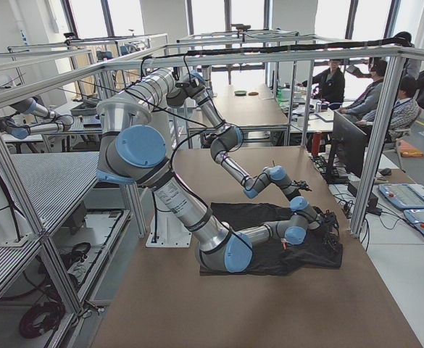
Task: Fold clothes
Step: 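Fold the shoulder with the left gripper toward the shirt center, then hold both grippers at the shirt's shoulders near the collar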
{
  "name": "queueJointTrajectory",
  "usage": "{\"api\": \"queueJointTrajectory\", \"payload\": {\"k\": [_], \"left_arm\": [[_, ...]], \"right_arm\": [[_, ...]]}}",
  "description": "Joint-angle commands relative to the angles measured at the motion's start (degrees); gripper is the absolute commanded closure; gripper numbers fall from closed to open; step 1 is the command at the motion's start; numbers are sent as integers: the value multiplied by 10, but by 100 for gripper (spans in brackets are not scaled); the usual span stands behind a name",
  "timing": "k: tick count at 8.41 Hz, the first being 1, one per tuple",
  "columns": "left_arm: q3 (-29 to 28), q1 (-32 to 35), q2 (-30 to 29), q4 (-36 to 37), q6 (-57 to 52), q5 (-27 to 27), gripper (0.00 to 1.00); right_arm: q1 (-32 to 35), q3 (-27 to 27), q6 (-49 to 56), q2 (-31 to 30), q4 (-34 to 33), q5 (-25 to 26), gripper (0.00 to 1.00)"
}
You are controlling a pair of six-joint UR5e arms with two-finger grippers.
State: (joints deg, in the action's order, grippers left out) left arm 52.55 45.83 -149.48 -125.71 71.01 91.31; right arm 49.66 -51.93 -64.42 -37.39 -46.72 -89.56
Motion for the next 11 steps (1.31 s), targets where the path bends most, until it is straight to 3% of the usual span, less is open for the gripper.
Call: {"api": "queueJointTrajectory", "payload": {"k": [1,3,11], "left_arm": [[-10,41,14,-42,-72,52,0],[-101,38,40,-220,-83,52,0],[-182,37,1,-226,-78,51,0]], "right_arm": [[0,-3,0,-1,0,0,6],[0,-9,0,-8,1,0,6],[0,-18,0,-13,1,2,6]]}}
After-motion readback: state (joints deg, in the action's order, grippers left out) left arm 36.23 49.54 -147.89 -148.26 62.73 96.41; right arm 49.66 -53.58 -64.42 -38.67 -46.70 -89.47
